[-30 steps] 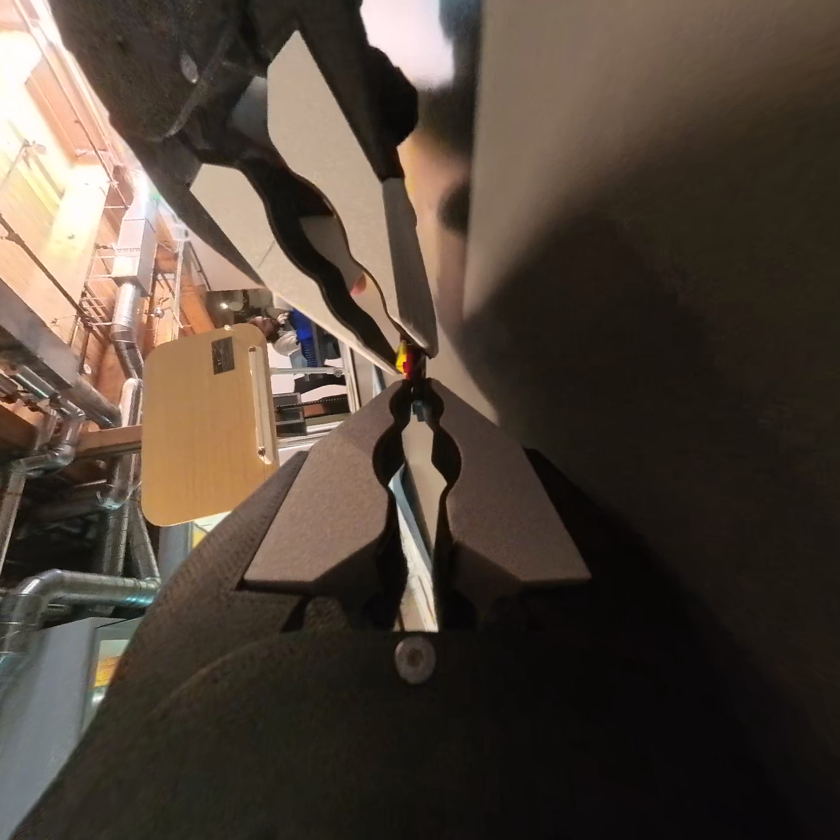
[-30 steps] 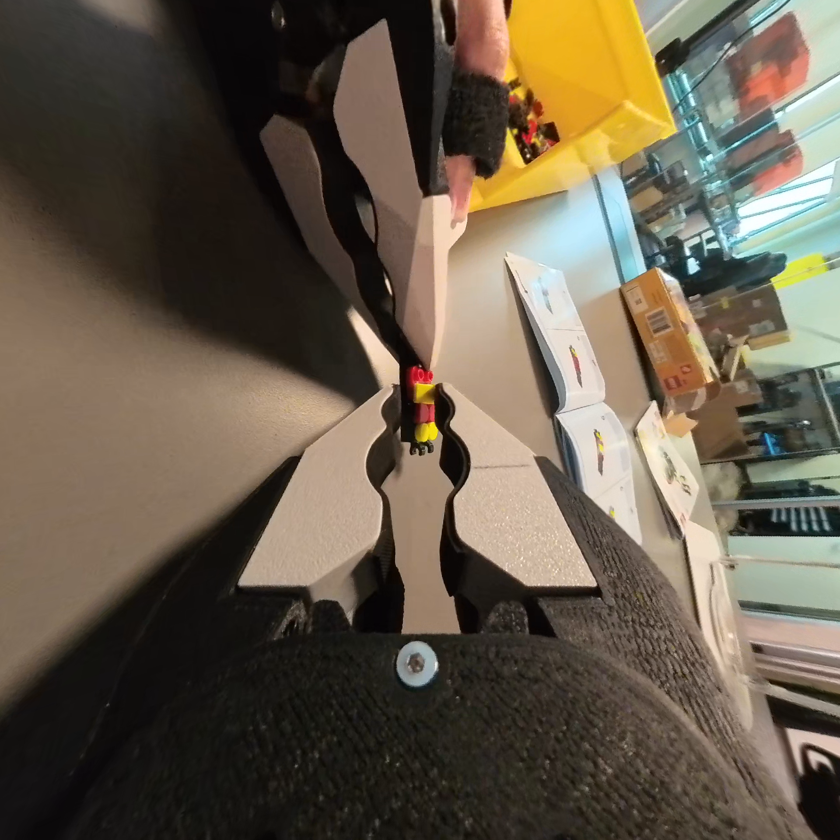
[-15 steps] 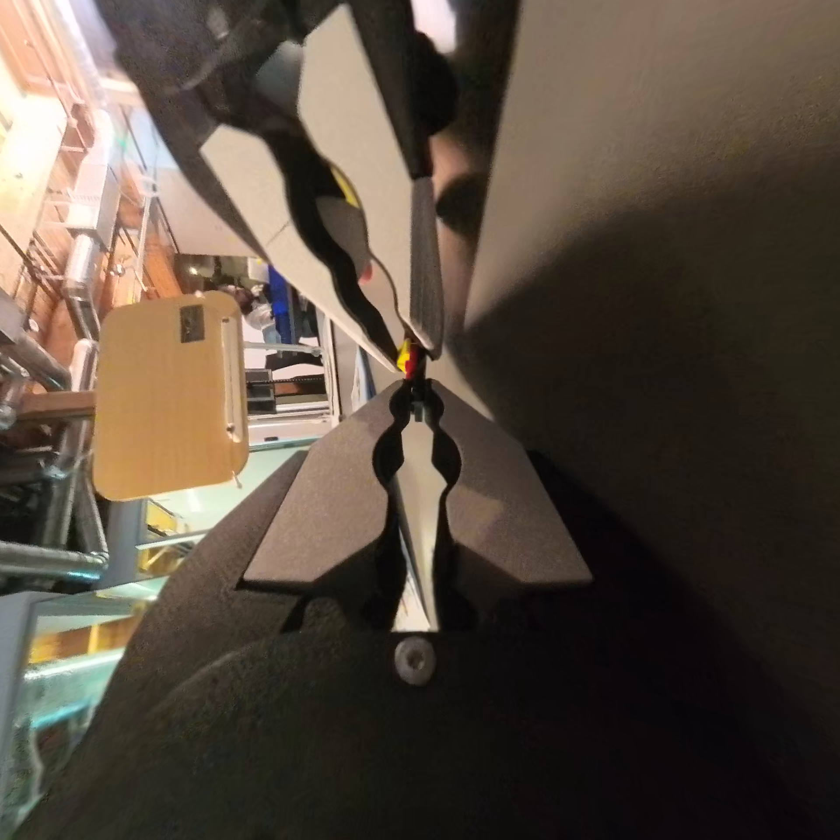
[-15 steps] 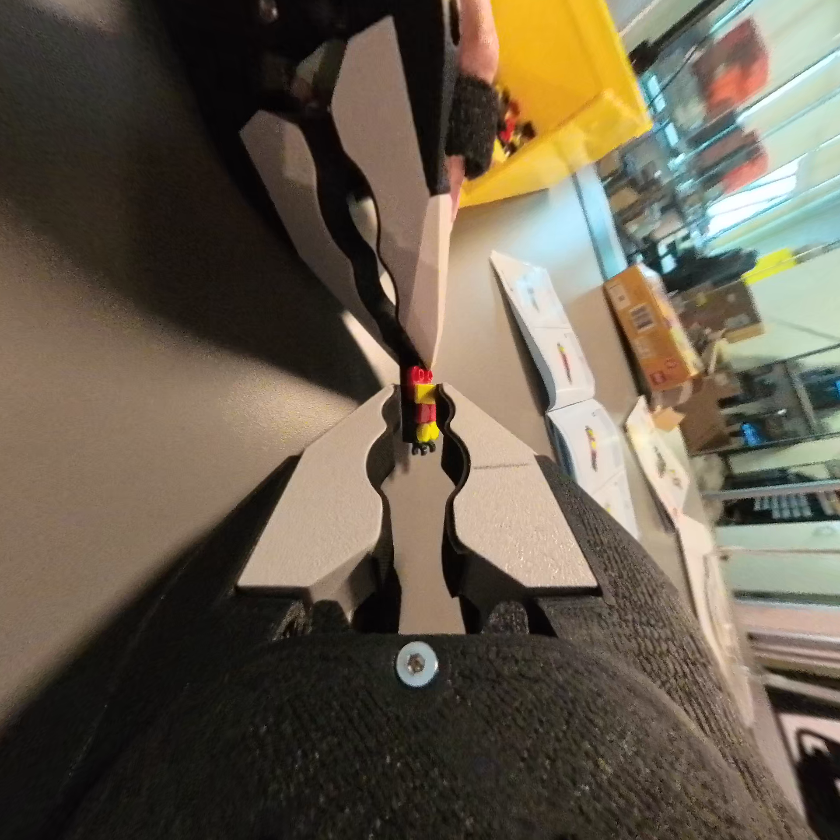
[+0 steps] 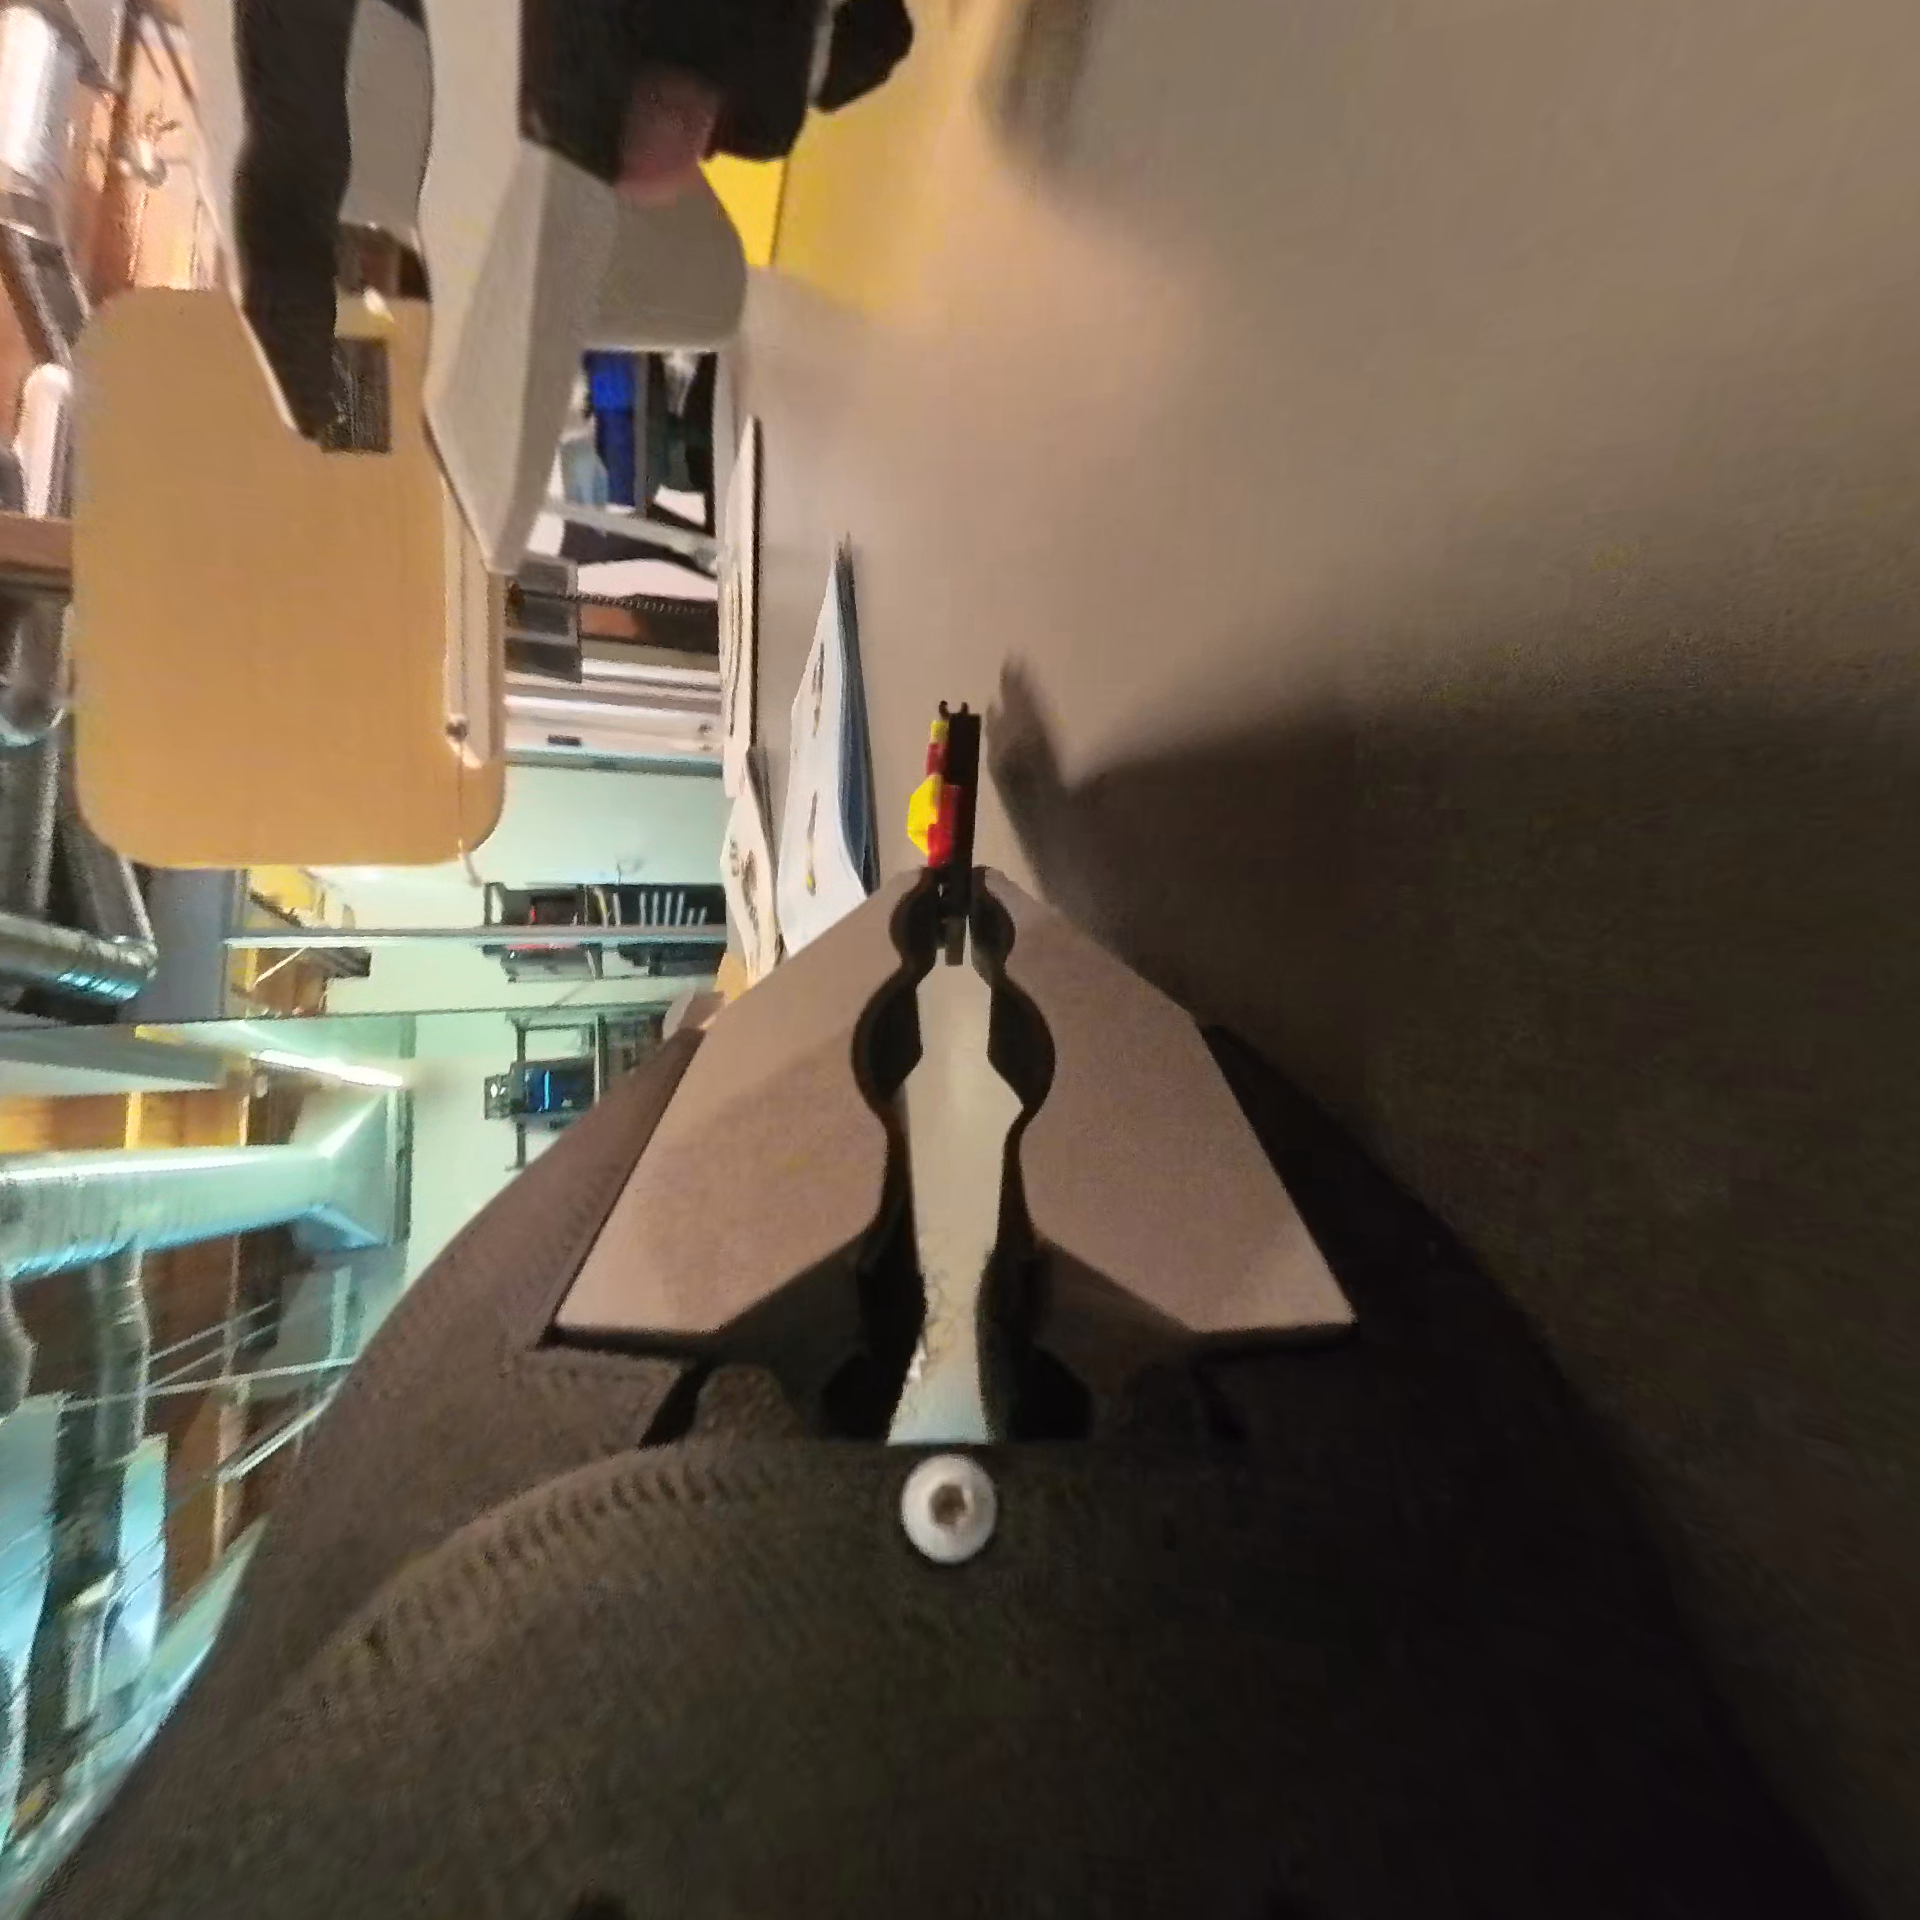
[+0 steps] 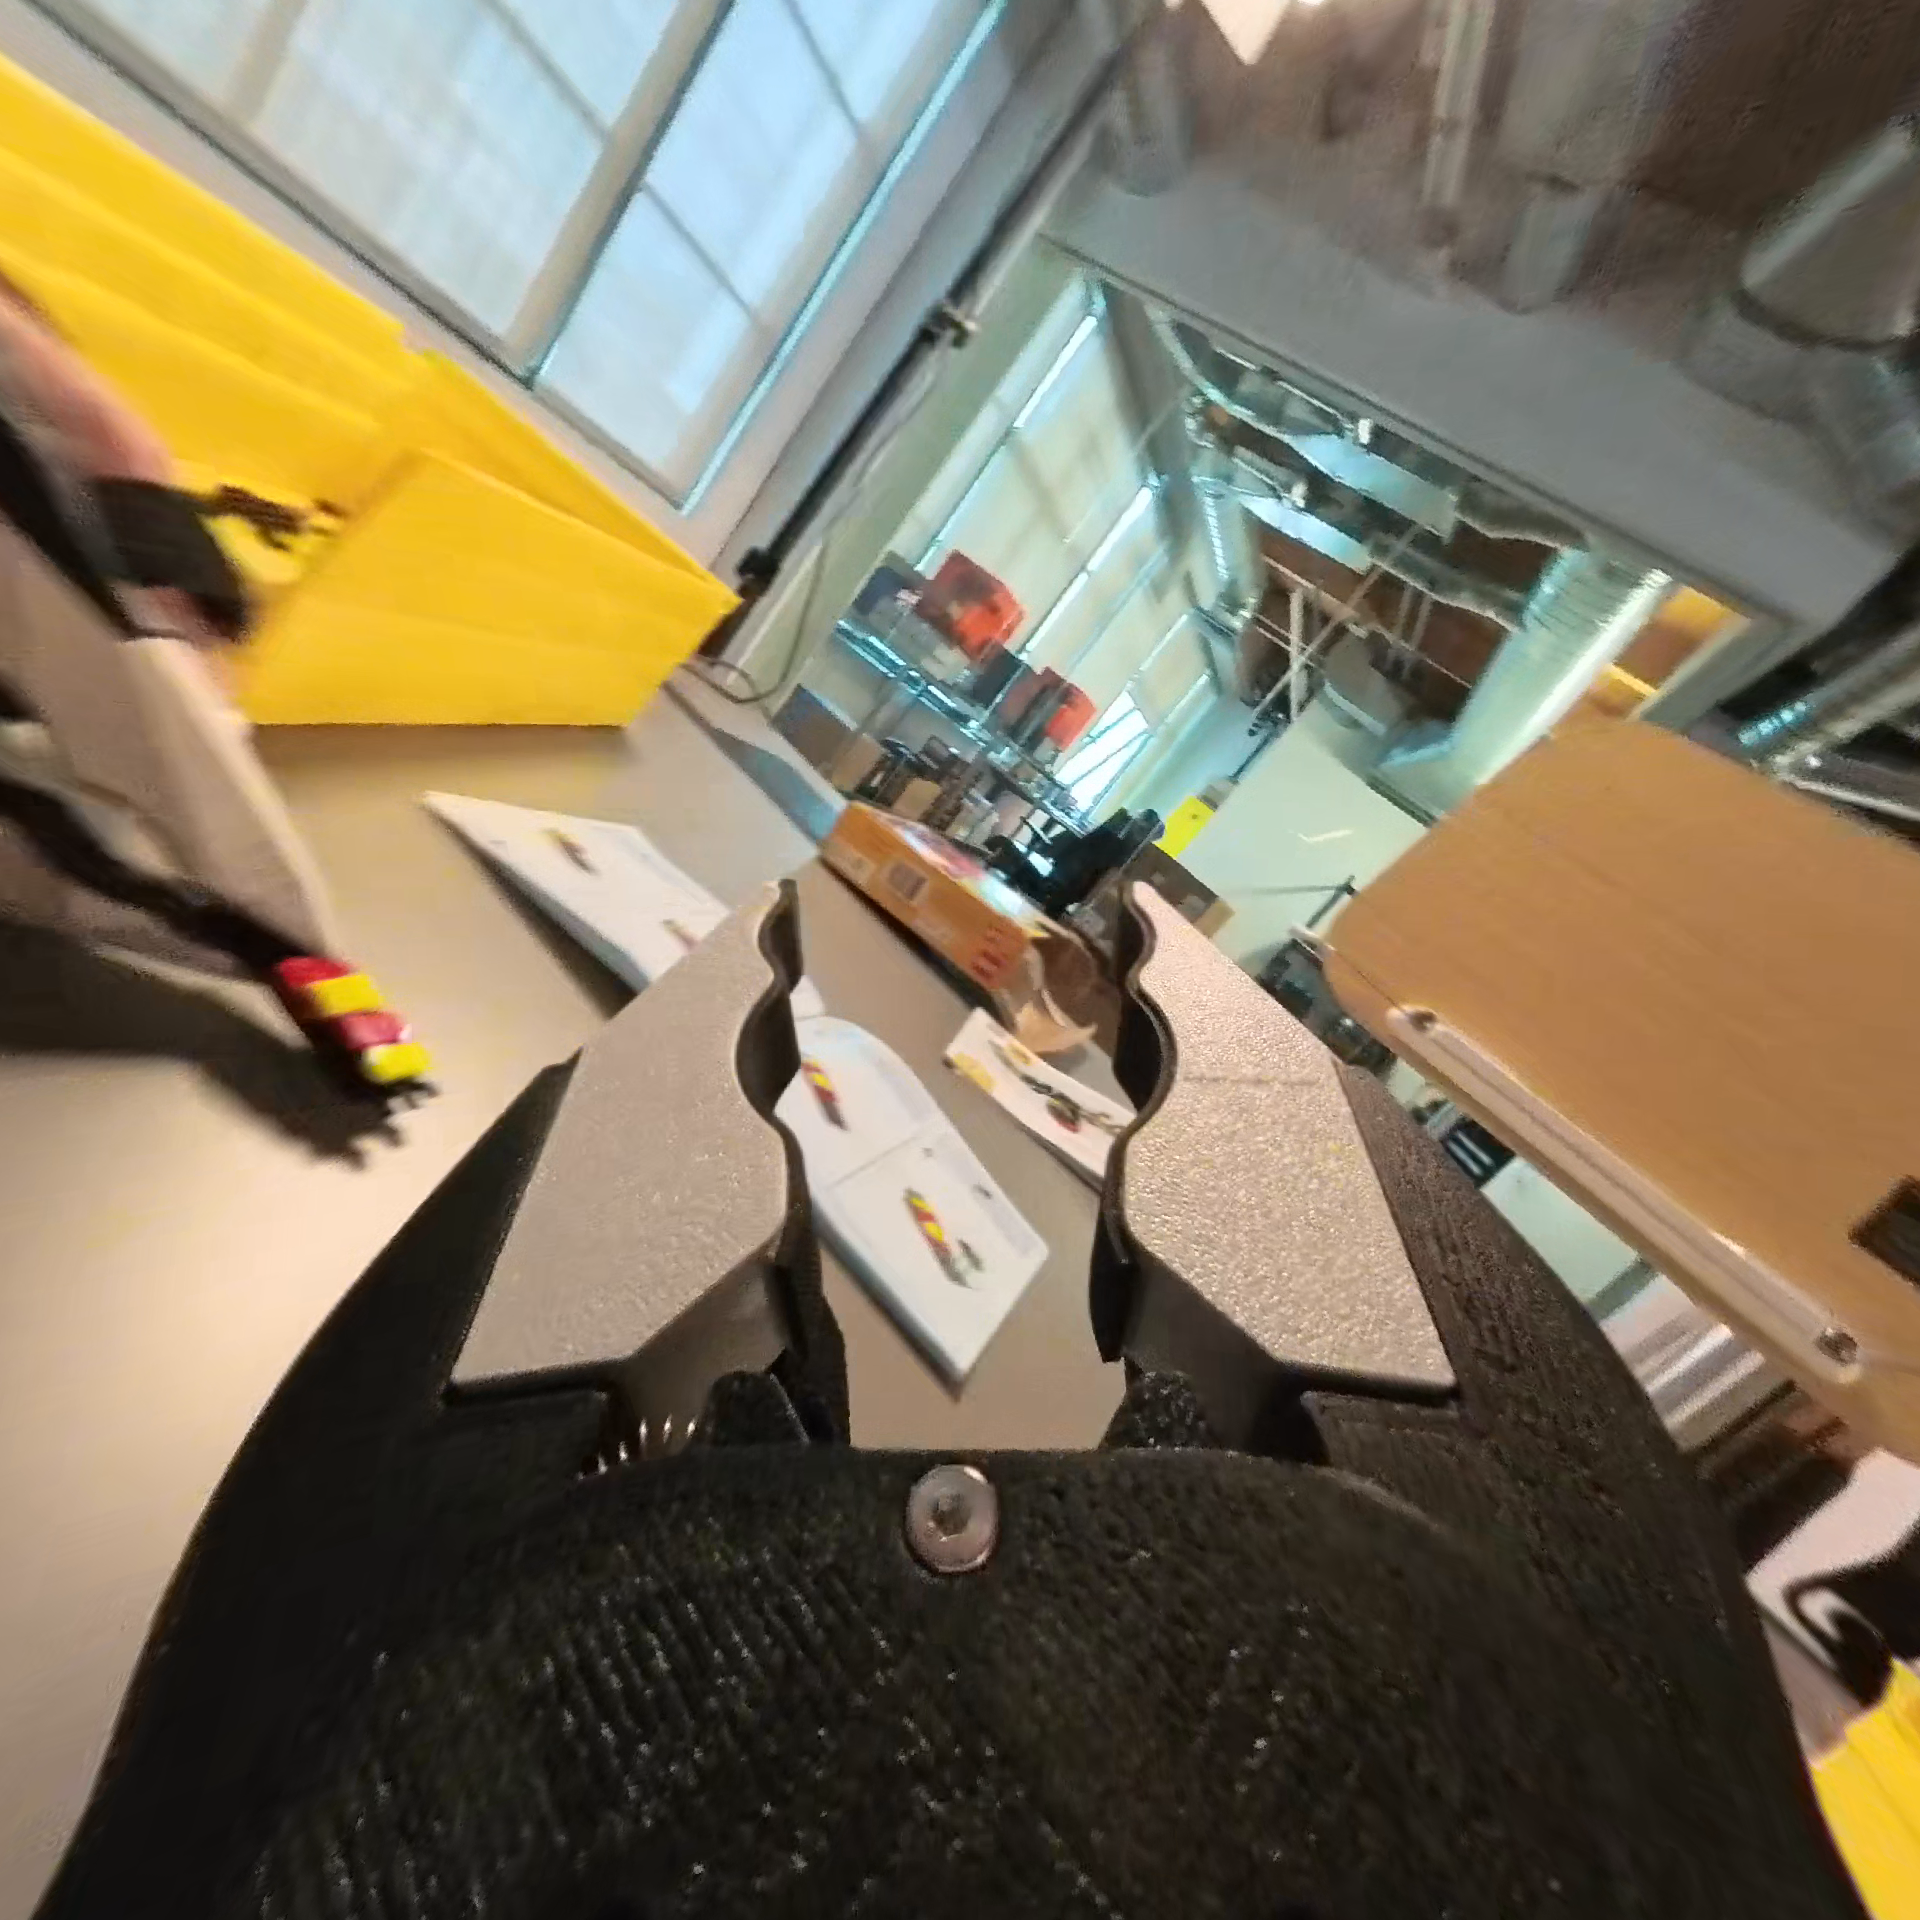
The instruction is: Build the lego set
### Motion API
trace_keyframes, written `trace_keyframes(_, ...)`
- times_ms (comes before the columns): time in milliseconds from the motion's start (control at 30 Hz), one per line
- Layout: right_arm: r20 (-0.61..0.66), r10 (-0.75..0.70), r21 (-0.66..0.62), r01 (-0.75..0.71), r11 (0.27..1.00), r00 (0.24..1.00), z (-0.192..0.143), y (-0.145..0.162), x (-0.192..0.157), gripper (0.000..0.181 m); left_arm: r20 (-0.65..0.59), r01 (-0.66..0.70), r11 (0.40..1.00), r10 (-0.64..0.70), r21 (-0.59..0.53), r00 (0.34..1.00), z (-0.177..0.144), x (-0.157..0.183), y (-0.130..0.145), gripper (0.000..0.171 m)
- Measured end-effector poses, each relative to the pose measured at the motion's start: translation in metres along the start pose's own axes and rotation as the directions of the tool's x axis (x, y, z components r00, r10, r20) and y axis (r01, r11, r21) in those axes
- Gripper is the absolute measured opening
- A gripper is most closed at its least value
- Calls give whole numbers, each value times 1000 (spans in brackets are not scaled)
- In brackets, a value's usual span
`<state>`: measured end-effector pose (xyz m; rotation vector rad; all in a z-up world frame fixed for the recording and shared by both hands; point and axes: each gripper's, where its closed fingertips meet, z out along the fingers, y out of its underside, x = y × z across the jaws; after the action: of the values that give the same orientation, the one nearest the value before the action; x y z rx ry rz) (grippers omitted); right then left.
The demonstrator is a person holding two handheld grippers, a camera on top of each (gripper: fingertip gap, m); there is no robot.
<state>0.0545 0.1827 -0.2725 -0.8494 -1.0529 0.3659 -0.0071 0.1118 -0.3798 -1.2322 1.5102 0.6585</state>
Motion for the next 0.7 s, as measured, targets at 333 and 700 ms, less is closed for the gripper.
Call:
trace_keyframes(333,-209,167,-1,-171,985,964,44,63,92,51,31,173,972,-170,-159,985,20,-8,10,5)
trace_keyframes(700,-205,293,56,-288,956,934,39,67,105,38,68,250,892,-242,-378,968,22,-5,21,5)
